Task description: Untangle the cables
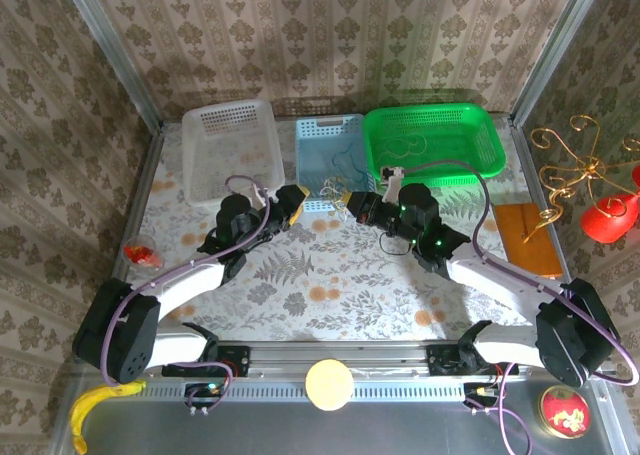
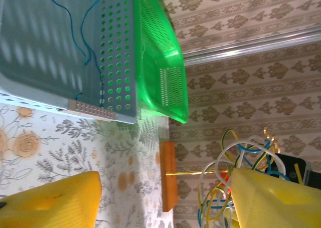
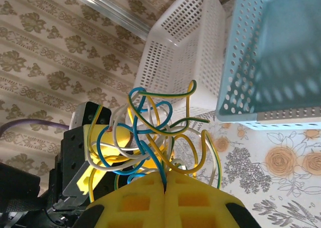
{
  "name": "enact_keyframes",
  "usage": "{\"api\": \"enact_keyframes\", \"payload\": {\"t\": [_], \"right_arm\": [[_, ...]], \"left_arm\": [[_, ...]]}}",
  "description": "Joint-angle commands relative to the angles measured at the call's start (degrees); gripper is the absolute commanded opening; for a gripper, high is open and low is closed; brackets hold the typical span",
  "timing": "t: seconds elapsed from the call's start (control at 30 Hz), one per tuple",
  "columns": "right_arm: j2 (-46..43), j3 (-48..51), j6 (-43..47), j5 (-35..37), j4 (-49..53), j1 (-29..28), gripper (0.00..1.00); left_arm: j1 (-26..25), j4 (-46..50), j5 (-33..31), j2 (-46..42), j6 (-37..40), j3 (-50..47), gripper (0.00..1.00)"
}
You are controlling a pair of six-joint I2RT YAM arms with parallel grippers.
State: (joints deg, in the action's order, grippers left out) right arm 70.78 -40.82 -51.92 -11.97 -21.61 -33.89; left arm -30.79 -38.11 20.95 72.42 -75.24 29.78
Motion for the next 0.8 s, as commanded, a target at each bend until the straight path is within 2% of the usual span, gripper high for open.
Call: {"api": "enact_keyframes", "payload": {"t": [0.0, 0.4, 0.77], "right_arm": [[0.85, -1.28, -1.33, -2.05, -0.59, -0.09, 0.0], [5.39, -1.37, -1.43, -1.83, -2.74, -2.15, 0.0], [7.18, -1.54, -1.35, -1.4, -3.71, -2.23, 0.0]], "left_arm": [[-0.57, -4.5, -0.64, 0.44, -3.26, 1.69, 0.68], [-2.12, -8.83, -2.35, 0.75, -7.26, 0.24, 0.67], [-6.65, -6.92, -8.09, -0.86, -9.15, -3.23, 0.65]]}}
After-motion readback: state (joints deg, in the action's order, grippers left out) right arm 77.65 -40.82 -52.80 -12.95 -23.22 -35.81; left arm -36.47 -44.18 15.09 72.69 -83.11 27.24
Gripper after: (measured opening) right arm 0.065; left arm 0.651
